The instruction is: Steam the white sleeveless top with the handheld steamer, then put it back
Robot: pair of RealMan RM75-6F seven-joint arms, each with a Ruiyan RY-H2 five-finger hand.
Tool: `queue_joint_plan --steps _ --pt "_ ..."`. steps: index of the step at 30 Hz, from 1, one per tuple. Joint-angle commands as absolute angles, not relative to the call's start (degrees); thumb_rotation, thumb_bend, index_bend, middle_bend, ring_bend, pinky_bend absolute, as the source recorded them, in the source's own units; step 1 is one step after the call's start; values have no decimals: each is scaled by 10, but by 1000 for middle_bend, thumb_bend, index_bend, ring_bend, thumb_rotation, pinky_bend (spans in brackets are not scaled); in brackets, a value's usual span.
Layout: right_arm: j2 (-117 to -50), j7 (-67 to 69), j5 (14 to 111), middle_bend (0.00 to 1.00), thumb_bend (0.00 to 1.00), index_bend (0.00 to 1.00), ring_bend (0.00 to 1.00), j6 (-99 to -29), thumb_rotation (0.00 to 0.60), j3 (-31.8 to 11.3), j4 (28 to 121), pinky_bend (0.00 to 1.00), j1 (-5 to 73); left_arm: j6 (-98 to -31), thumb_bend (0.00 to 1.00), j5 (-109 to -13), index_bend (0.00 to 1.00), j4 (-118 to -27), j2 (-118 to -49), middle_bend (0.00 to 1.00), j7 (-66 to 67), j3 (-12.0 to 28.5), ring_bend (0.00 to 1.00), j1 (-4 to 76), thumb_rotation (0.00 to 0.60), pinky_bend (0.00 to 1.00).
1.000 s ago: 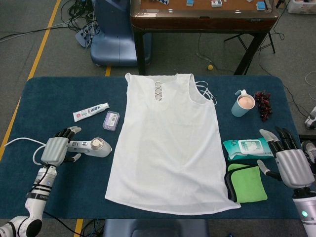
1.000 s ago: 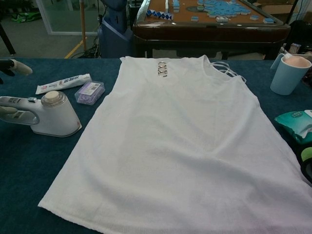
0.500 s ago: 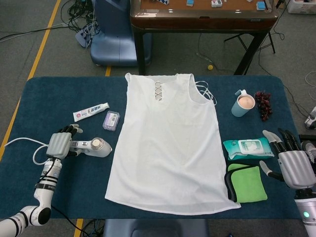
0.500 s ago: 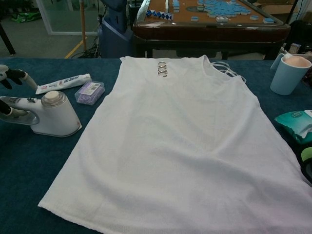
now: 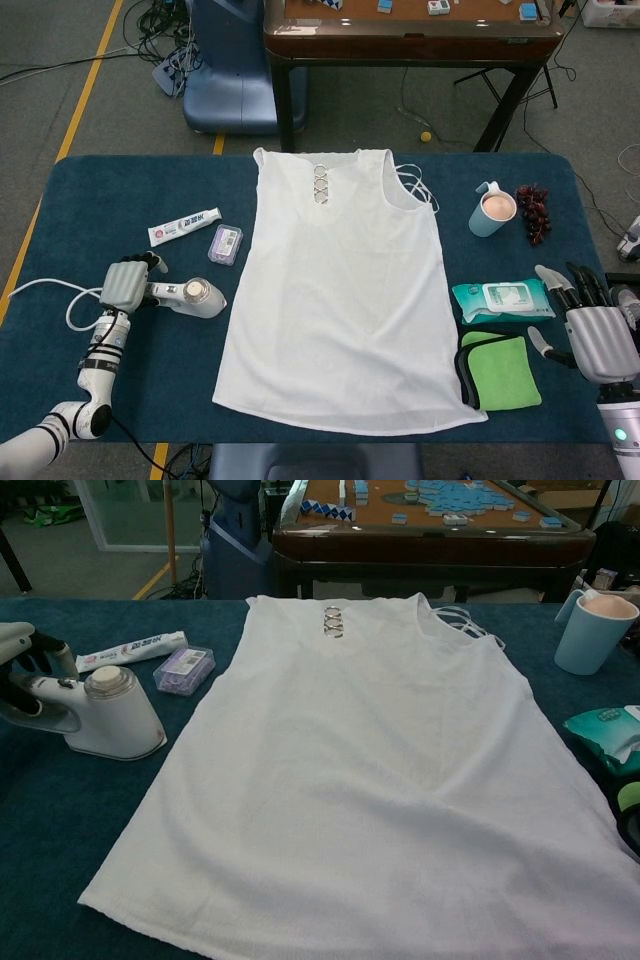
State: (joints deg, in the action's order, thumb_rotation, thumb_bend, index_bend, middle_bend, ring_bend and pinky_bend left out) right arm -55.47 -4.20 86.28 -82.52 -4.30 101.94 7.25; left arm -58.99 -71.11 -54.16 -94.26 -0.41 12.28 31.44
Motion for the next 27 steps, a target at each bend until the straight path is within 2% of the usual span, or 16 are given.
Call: queue_joint_plan --steps 1,8,19,27 --pt "-555 -41 861 177 328 26 0 -824 600 -44 1018 0 73 -592 242 -719 527 -514 -961 419 -25 122 381 321 600 352" --pt "-558 -37 853 177 329 26 0 -817 600 -45 1013 0 75 -585 243 -724 640 -468 -988 521 -64 123 455 330 600 496" --pt "-560 -40 846 177 329 26 0 -804 600 -45 1014 0 81 -570 243 -721 744 -435 -1006 624 -151 135 534 338 600 554" --pt "-563 -48 853 177 329 26 0 -793 600 -38 1021 0 86 -580 243 -729 792 -459 -988 657 -210 143 557 337 600 577"
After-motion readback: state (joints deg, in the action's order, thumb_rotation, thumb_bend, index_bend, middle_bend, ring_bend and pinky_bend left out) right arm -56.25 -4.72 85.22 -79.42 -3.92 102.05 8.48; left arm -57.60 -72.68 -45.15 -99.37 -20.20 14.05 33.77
